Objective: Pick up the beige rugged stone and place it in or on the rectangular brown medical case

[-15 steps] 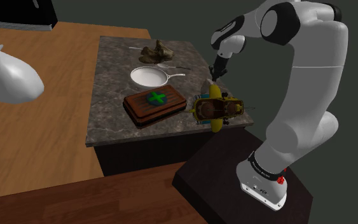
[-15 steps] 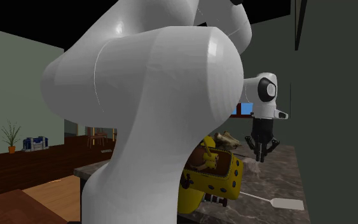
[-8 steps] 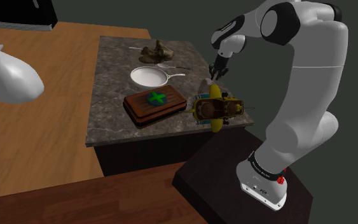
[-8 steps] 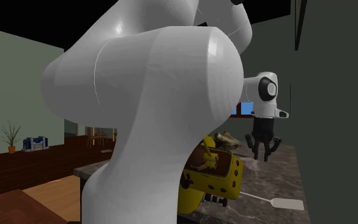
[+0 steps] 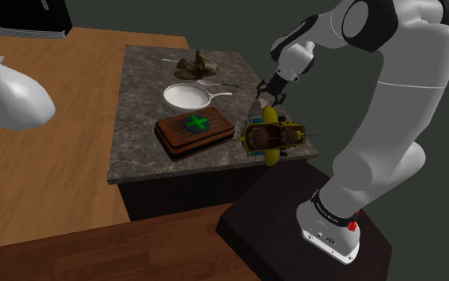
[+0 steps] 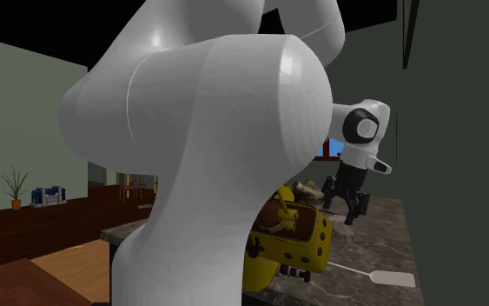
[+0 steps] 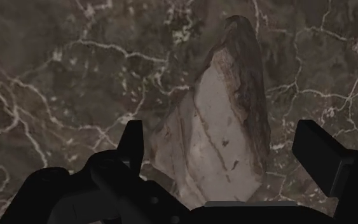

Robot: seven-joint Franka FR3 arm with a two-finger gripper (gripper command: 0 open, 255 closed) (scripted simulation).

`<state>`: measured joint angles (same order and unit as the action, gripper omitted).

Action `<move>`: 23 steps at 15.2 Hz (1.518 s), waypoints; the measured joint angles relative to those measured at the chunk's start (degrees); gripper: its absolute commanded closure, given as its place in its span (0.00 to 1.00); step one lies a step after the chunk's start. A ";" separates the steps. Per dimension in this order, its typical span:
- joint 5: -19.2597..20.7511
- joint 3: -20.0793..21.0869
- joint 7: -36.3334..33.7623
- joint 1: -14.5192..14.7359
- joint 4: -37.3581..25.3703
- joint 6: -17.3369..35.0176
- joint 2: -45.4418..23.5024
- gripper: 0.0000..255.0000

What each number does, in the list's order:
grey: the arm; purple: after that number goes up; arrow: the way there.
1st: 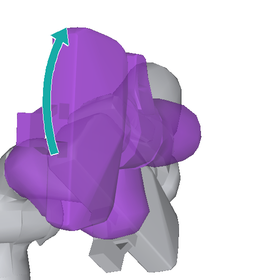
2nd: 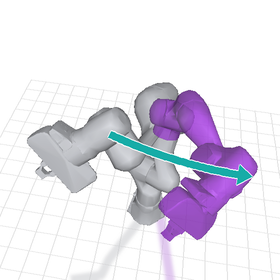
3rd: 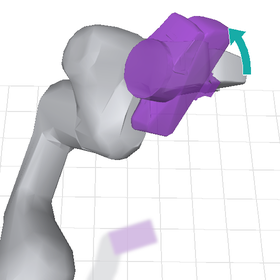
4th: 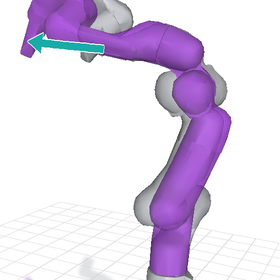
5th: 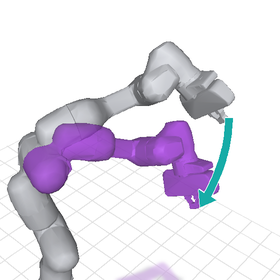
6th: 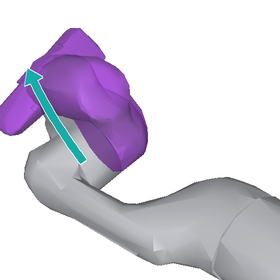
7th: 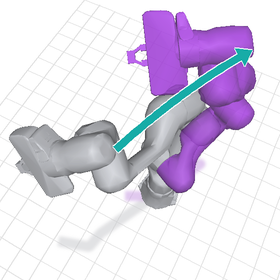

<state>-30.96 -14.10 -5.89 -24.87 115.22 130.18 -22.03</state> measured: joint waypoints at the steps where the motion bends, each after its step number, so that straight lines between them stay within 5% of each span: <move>1: -0.54 0.23 -0.02 0.04 0.09 0.50 -0.42 0.00; 11: -2.40 1.20 0.84 0.07 0.35 2.93 -2.70 0.00; 12: -2.40 1.20 0.84 0.07 0.35 2.93 -2.70 1.00; 23: -2.25 1.08 0.69 0.12 0.38 2.74 -2.23 1.00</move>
<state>-33.21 -13.02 -5.19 -24.76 115.59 132.91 -24.26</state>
